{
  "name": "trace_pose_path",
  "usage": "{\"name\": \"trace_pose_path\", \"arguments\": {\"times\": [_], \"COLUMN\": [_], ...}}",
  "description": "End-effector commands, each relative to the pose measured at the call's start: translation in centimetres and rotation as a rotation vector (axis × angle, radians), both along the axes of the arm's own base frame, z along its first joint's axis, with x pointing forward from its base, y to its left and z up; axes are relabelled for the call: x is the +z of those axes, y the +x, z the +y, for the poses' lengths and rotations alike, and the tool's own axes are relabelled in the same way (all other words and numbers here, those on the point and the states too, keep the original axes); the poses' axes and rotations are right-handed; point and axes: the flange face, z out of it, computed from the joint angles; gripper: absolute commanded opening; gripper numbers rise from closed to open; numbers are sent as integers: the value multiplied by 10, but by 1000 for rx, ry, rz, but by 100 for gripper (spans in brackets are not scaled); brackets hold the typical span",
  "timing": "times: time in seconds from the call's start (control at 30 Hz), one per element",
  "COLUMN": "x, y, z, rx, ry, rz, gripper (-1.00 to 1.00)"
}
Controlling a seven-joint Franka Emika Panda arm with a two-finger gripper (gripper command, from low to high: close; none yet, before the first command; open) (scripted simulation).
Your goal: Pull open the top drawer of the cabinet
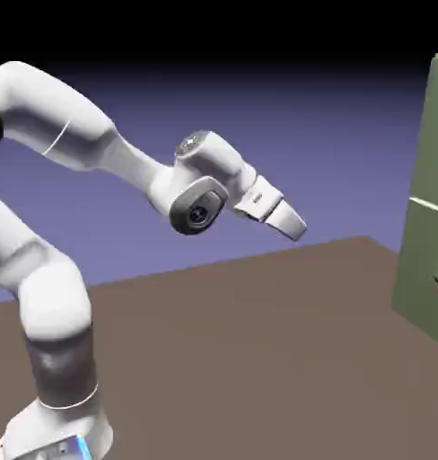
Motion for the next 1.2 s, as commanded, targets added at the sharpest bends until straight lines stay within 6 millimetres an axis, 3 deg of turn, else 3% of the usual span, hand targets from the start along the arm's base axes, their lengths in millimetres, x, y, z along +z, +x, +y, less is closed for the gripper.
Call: {"name": "trace_pose_path", "arguments": {"times": [0.0, 0.33, 0.7, 0.93, 1.17], "x": [-4, -64, -125, -129, -98], "y": [8, 68, 90, 96, 114], "z": [-11, -129, -254, -320, -362], "rx": [-49, -571, -1137, -1402, -1518], "ry": [54, 501, 818, 952, 1062], "rz": [19, 173, 143, -28, -285], "gripper": [0, 0, 0, 0, 0]}}
